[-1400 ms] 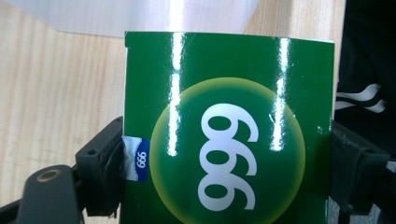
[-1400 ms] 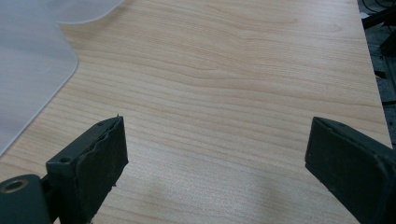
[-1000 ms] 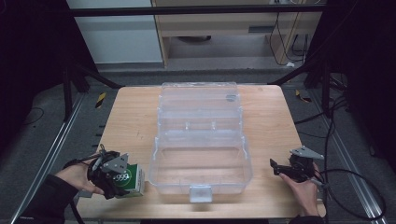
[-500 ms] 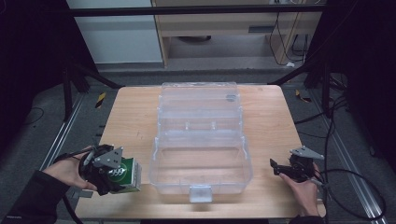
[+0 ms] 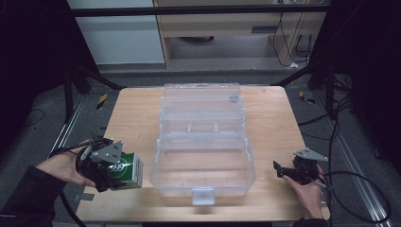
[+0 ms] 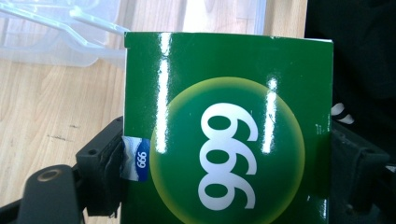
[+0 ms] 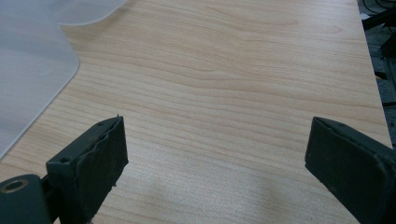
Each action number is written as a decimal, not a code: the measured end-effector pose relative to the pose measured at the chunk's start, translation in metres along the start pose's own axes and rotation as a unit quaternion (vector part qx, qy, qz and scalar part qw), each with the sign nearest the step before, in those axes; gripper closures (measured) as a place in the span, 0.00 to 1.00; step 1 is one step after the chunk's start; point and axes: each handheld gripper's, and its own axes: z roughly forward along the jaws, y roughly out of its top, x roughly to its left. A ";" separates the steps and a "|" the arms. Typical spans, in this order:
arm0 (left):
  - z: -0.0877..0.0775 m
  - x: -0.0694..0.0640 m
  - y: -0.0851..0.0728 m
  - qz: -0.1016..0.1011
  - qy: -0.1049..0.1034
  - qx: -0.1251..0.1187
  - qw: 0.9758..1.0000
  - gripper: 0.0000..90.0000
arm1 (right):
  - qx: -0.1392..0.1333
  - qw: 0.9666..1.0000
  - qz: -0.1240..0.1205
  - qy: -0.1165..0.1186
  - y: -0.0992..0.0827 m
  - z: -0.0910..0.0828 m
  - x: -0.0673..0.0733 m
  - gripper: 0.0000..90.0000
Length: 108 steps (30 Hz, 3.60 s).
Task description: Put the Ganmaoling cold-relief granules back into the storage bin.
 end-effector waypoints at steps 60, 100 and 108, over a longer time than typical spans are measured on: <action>0.039 0.027 0.103 0.056 -0.037 0.004 0.998 0.17 | -0.001 1.000 -0.006 0.001 0.000 0.001 -0.001 0.07; 0.086 0.030 0.100 0.044 -0.056 0.030 0.997 0.17 | 0.003 1.000 -0.011 0.005 -0.001 0.003 0.001 0.07; 0.097 0.028 0.096 0.040 -0.062 0.029 0.997 0.17 | 0.002 1.000 -0.012 0.006 -0.001 0.003 0.001 0.07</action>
